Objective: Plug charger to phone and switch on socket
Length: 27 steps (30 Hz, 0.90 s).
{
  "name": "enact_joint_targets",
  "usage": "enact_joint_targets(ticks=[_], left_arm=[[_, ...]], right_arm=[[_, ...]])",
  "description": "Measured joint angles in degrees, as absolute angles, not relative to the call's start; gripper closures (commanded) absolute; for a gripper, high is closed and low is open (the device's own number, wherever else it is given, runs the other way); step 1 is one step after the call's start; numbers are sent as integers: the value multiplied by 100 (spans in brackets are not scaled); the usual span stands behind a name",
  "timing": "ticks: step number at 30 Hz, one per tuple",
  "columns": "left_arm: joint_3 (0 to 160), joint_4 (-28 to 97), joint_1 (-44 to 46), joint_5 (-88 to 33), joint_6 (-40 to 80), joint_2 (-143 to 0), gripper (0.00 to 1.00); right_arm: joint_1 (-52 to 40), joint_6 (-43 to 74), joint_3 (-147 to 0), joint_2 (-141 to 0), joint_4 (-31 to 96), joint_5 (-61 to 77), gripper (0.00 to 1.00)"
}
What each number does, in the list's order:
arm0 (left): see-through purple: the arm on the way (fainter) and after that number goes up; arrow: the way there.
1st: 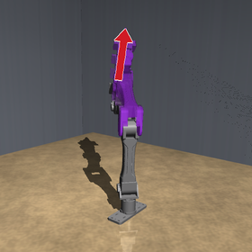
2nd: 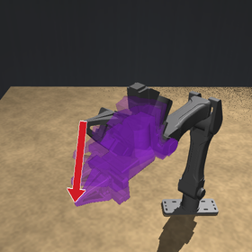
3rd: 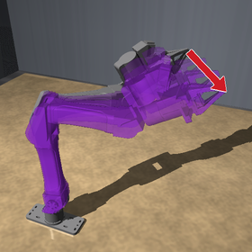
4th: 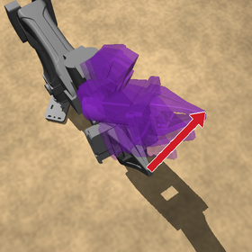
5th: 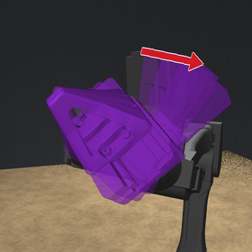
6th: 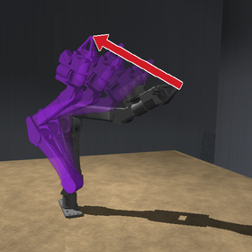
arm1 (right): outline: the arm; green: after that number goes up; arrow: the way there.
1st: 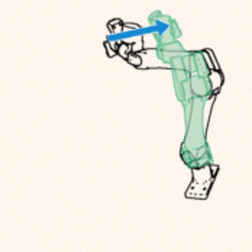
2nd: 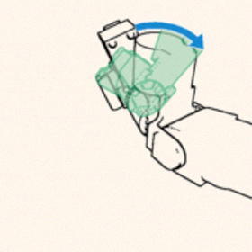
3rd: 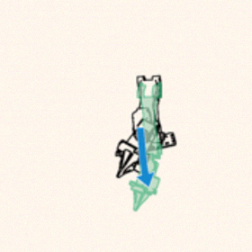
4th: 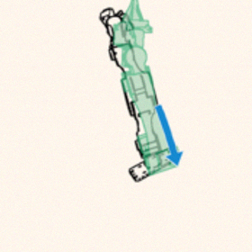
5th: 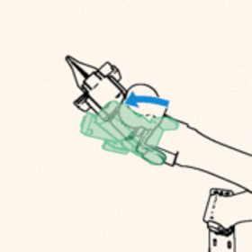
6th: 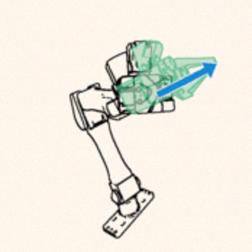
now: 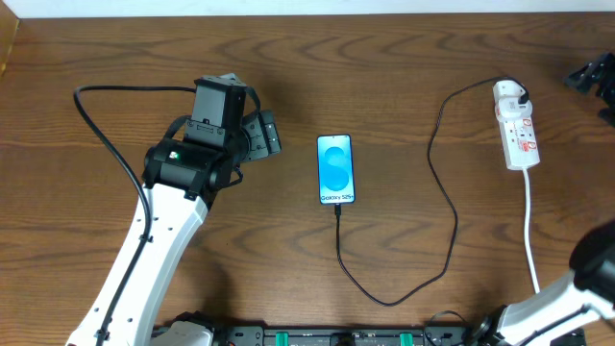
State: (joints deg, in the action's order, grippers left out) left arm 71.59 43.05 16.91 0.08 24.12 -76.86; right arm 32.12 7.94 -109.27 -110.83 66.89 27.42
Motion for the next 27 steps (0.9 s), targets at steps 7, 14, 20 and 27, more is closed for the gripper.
enact_joint_targets(ticks=[7, 14, 20, 27], left_arm=[[7159, 4307, 1691, 16, 2410, -7686, 12], [7159, 4307, 1691, 16, 2412, -7686, 12], [7159, 4307, 1691, 19, 2410, -7686, 12], [7159, 4307, 1691, 19, 2412, -7686, 12]], right_arm=[[3201, 169, -11391, -12171, 6908, 2718, 1], [2952, -320, -11397, -12807, 6543, 2700, 6], [2541, -445, -11406, -13196, 6252, 2700, 13], [2425, -489, -11406, -13325, 6235, 2698, 7]])
